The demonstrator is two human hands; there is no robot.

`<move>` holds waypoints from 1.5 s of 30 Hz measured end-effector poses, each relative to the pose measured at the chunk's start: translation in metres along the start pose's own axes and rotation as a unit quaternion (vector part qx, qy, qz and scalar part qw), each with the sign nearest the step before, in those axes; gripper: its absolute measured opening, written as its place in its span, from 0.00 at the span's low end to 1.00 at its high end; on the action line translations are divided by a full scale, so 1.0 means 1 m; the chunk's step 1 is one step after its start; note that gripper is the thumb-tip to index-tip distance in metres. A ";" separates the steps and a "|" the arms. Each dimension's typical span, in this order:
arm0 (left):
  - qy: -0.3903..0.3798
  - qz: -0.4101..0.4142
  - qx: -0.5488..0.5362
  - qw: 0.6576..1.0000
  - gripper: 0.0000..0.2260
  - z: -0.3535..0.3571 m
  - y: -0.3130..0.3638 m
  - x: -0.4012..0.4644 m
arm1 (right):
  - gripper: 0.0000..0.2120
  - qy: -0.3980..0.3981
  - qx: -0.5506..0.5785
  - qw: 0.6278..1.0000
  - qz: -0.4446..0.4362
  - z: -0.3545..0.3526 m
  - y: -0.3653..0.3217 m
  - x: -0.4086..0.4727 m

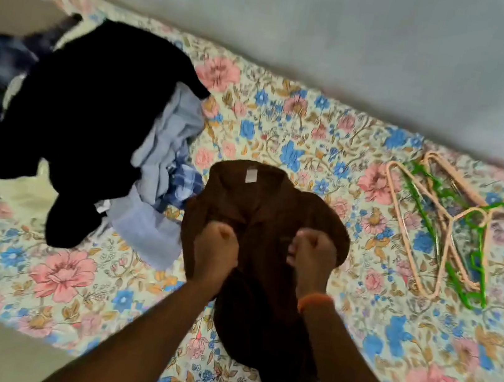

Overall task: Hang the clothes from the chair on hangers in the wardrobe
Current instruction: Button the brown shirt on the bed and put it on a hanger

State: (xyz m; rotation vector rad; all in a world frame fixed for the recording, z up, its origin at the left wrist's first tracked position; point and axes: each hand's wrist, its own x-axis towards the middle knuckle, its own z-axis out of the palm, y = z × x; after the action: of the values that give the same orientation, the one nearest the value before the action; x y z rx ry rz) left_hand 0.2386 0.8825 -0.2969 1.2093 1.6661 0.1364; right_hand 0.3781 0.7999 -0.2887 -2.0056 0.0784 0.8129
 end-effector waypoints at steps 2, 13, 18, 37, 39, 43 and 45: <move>-0.030 -0.015 0.020 0.999 0.08 0.026 -0.053 0.005 | 0.08 -0.010 -0.036 0.999 0.039 0.003 0.066 -0.004; 0.025 0.115 0.057 0.991 0.11 0.077 -0.048 0.091 | 0.14 -0.031 -0.175 0.977 -0.115 0.113 0.083 0.052; 0.003 0.070 0.064 0.995 0.08 0.085 -0.054 0.111 | 0.18 0.044 -0.100 0.994 -0.025 0.136 0.091 0.070; 0.090 0.107 0.027 0.990 0.08 0.101 -0.052 0.117 | 0.11 0.024 -0.173 0.972 -0.154 0.128 0.108 0.076; 0.074 0.097 0.008 0.993 0.07 0.102 -0.049 0.122 | 0.10 0.015 -0.202 0.965 -0.165 0.128 0.109 0.077; -0.002 0.091 -0.033 0.995 0.04 0.097 -0.048 0.128 | 0.10 0.010 -0.198 0.969 -0.149 0.126 0.108 0.077; -0.061 0.078 -0.091 0.991 0.04 0.090 -0.051 0.128 | 0.11 0.014 -0.181 0.974 -0.134 0.126 0.109 0.077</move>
State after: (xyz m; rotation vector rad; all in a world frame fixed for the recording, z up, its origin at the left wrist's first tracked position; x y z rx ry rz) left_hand 0.2794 0.9150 -0.4535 1.1845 1.4209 0.2999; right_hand 0.3336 0.8588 -0.4566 -2.3039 -0.3419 0.6580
